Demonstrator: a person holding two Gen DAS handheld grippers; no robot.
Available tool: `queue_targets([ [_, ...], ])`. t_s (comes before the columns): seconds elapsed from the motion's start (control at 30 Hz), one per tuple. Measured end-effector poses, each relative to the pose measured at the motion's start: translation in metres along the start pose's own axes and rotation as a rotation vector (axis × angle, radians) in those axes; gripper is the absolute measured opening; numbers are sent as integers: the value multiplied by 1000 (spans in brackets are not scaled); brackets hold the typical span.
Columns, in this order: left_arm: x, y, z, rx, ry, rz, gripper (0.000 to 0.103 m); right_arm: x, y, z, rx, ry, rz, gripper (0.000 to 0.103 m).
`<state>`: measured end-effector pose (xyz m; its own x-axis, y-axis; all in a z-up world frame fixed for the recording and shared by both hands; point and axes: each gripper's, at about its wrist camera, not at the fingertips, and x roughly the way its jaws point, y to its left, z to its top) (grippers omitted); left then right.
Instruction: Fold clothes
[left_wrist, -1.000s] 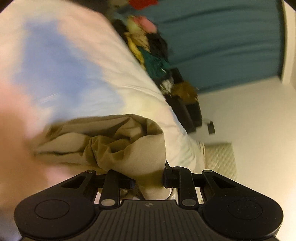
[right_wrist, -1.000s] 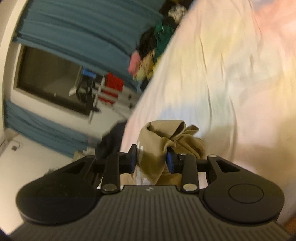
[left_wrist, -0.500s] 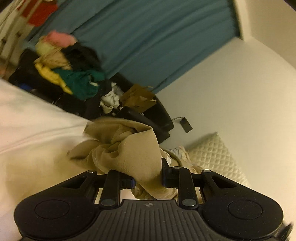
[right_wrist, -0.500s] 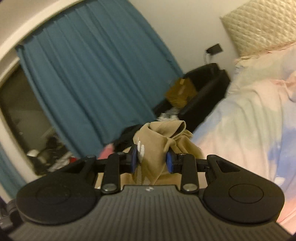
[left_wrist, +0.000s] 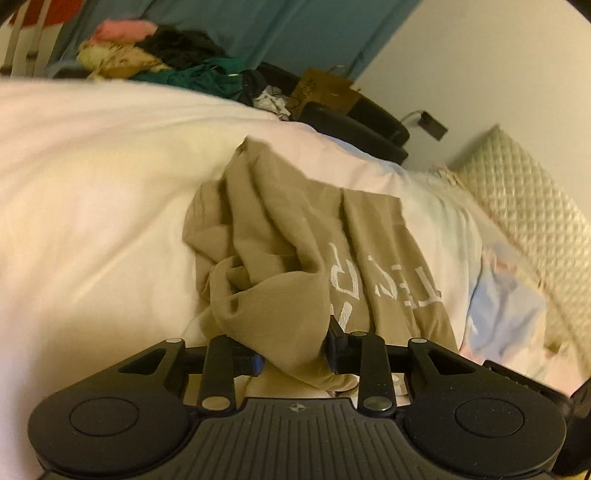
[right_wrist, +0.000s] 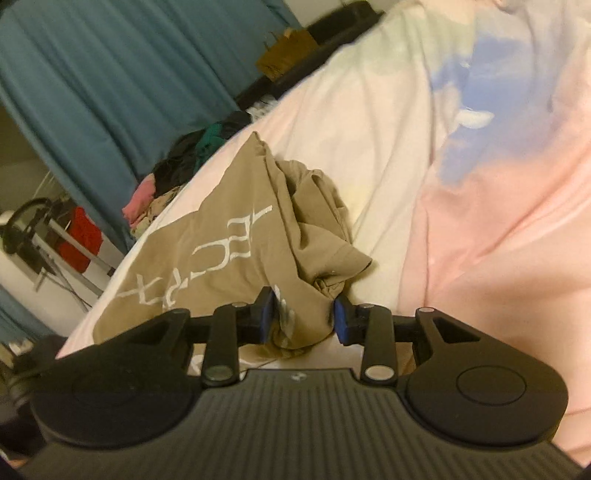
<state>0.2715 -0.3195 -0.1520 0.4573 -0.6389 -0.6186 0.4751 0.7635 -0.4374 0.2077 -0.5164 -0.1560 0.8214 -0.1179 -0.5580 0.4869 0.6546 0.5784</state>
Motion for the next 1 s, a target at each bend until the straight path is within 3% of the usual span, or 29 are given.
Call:
queue_targets([
  [0.03, -8, -8, 4, 18, 6, 19, 54, -4, -1, 4, 23, 19, -19, 38],
  [0.17, -47, -32, 20, 91, -16, 51, 76, -35, 18, 12, 4, 94, -97, 39],
  [0.23, -80, -50, 25, 146, -77, 64, 90, -59, 33, 14, -54, 86, -97, 59],
  [0.27, -97, -60, 25, 178, -115, 75, 93, -77, 41, 15, -80, 66, -80, 82],
  [0.3, -115, -69, 24, 205, -146, 86, 100, -95, 48, 16, -105, 44, -61, 92],
  [0.33, -134, -77, 23, 229, -172, 98, 102, -114, 57, 17, -132, 21, -39, 92],
  [0.57, -253, -126, 12, 352, -306, 113, 103, -240, 127, 4, -353, -118, 11, 92],
  [0.7, -316, -145, -6, 399, -380, 133, 103, -297, 150, -16, -387, -183, 35, 92],
  [0.83, -369, -156, -33, 449, -441, 127, 103, -338, 160, -40, -394, -229, 72, 92],
  [1.0, -416, -151, -77, 411, -484, 104, 103, -371, 164, -83, -420, -282, 97, 92],
])
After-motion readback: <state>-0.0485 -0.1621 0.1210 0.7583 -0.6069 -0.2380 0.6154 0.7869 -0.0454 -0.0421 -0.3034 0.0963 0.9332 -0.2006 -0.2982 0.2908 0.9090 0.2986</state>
